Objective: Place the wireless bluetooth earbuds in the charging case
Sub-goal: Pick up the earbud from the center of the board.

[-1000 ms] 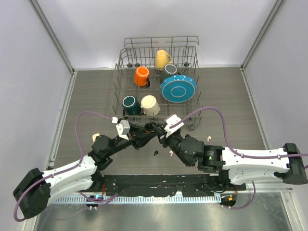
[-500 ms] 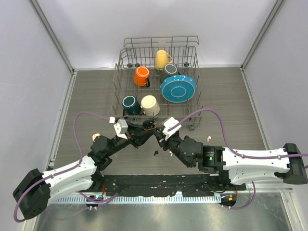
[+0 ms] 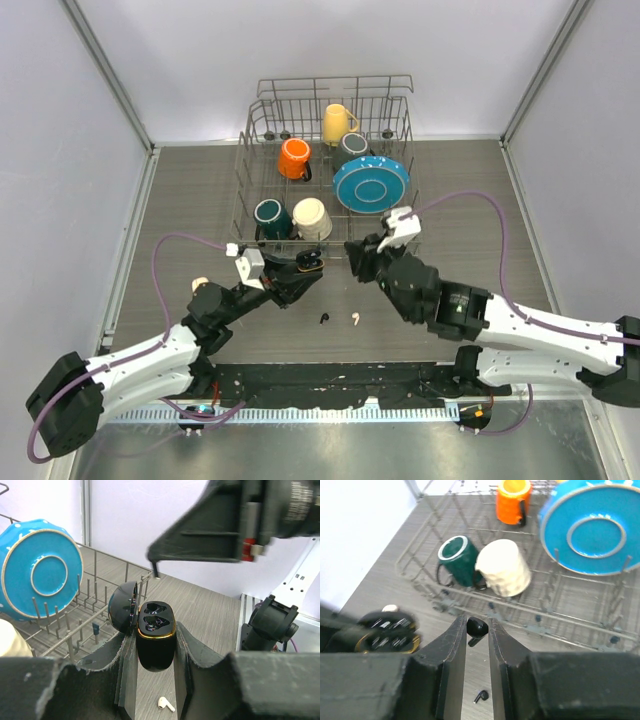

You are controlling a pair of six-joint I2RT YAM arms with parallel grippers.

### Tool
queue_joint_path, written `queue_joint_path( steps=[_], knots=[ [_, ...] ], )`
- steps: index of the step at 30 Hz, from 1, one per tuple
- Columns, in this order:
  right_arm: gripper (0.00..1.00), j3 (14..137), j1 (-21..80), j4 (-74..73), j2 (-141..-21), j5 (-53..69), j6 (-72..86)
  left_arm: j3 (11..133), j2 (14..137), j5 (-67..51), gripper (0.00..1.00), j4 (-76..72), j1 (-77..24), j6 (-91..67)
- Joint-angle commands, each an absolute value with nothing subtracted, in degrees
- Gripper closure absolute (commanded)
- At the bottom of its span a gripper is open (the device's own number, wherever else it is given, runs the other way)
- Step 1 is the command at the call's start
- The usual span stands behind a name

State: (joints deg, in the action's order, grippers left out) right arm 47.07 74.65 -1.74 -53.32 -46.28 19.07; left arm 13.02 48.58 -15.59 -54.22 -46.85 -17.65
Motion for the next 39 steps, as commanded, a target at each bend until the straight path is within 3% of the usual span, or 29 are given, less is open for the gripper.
queue_joint_path(
  steps=[1, 18, 39],
  knots=[
    [0.99, 51.6, 64.1, -14.8, -56.6, -36.6, 34.1, 14.9, 47.3, -16.8, 1.00, -55.9, -46.8, -17.5],
    [0.99, 55.3, 52.3, -10.2, -67.1, -39.0, 21.5, 13.7, 42.9, -15.6, 1.00, -52.5, -46.8, -17.0],
    [0.99, 54.4, 48.9, 1.3, -75.9, -36.7, 8.8, 13.7, 43.6, -15.4, 1.00, -53.3, -46.8, -17.0]
  ],
)
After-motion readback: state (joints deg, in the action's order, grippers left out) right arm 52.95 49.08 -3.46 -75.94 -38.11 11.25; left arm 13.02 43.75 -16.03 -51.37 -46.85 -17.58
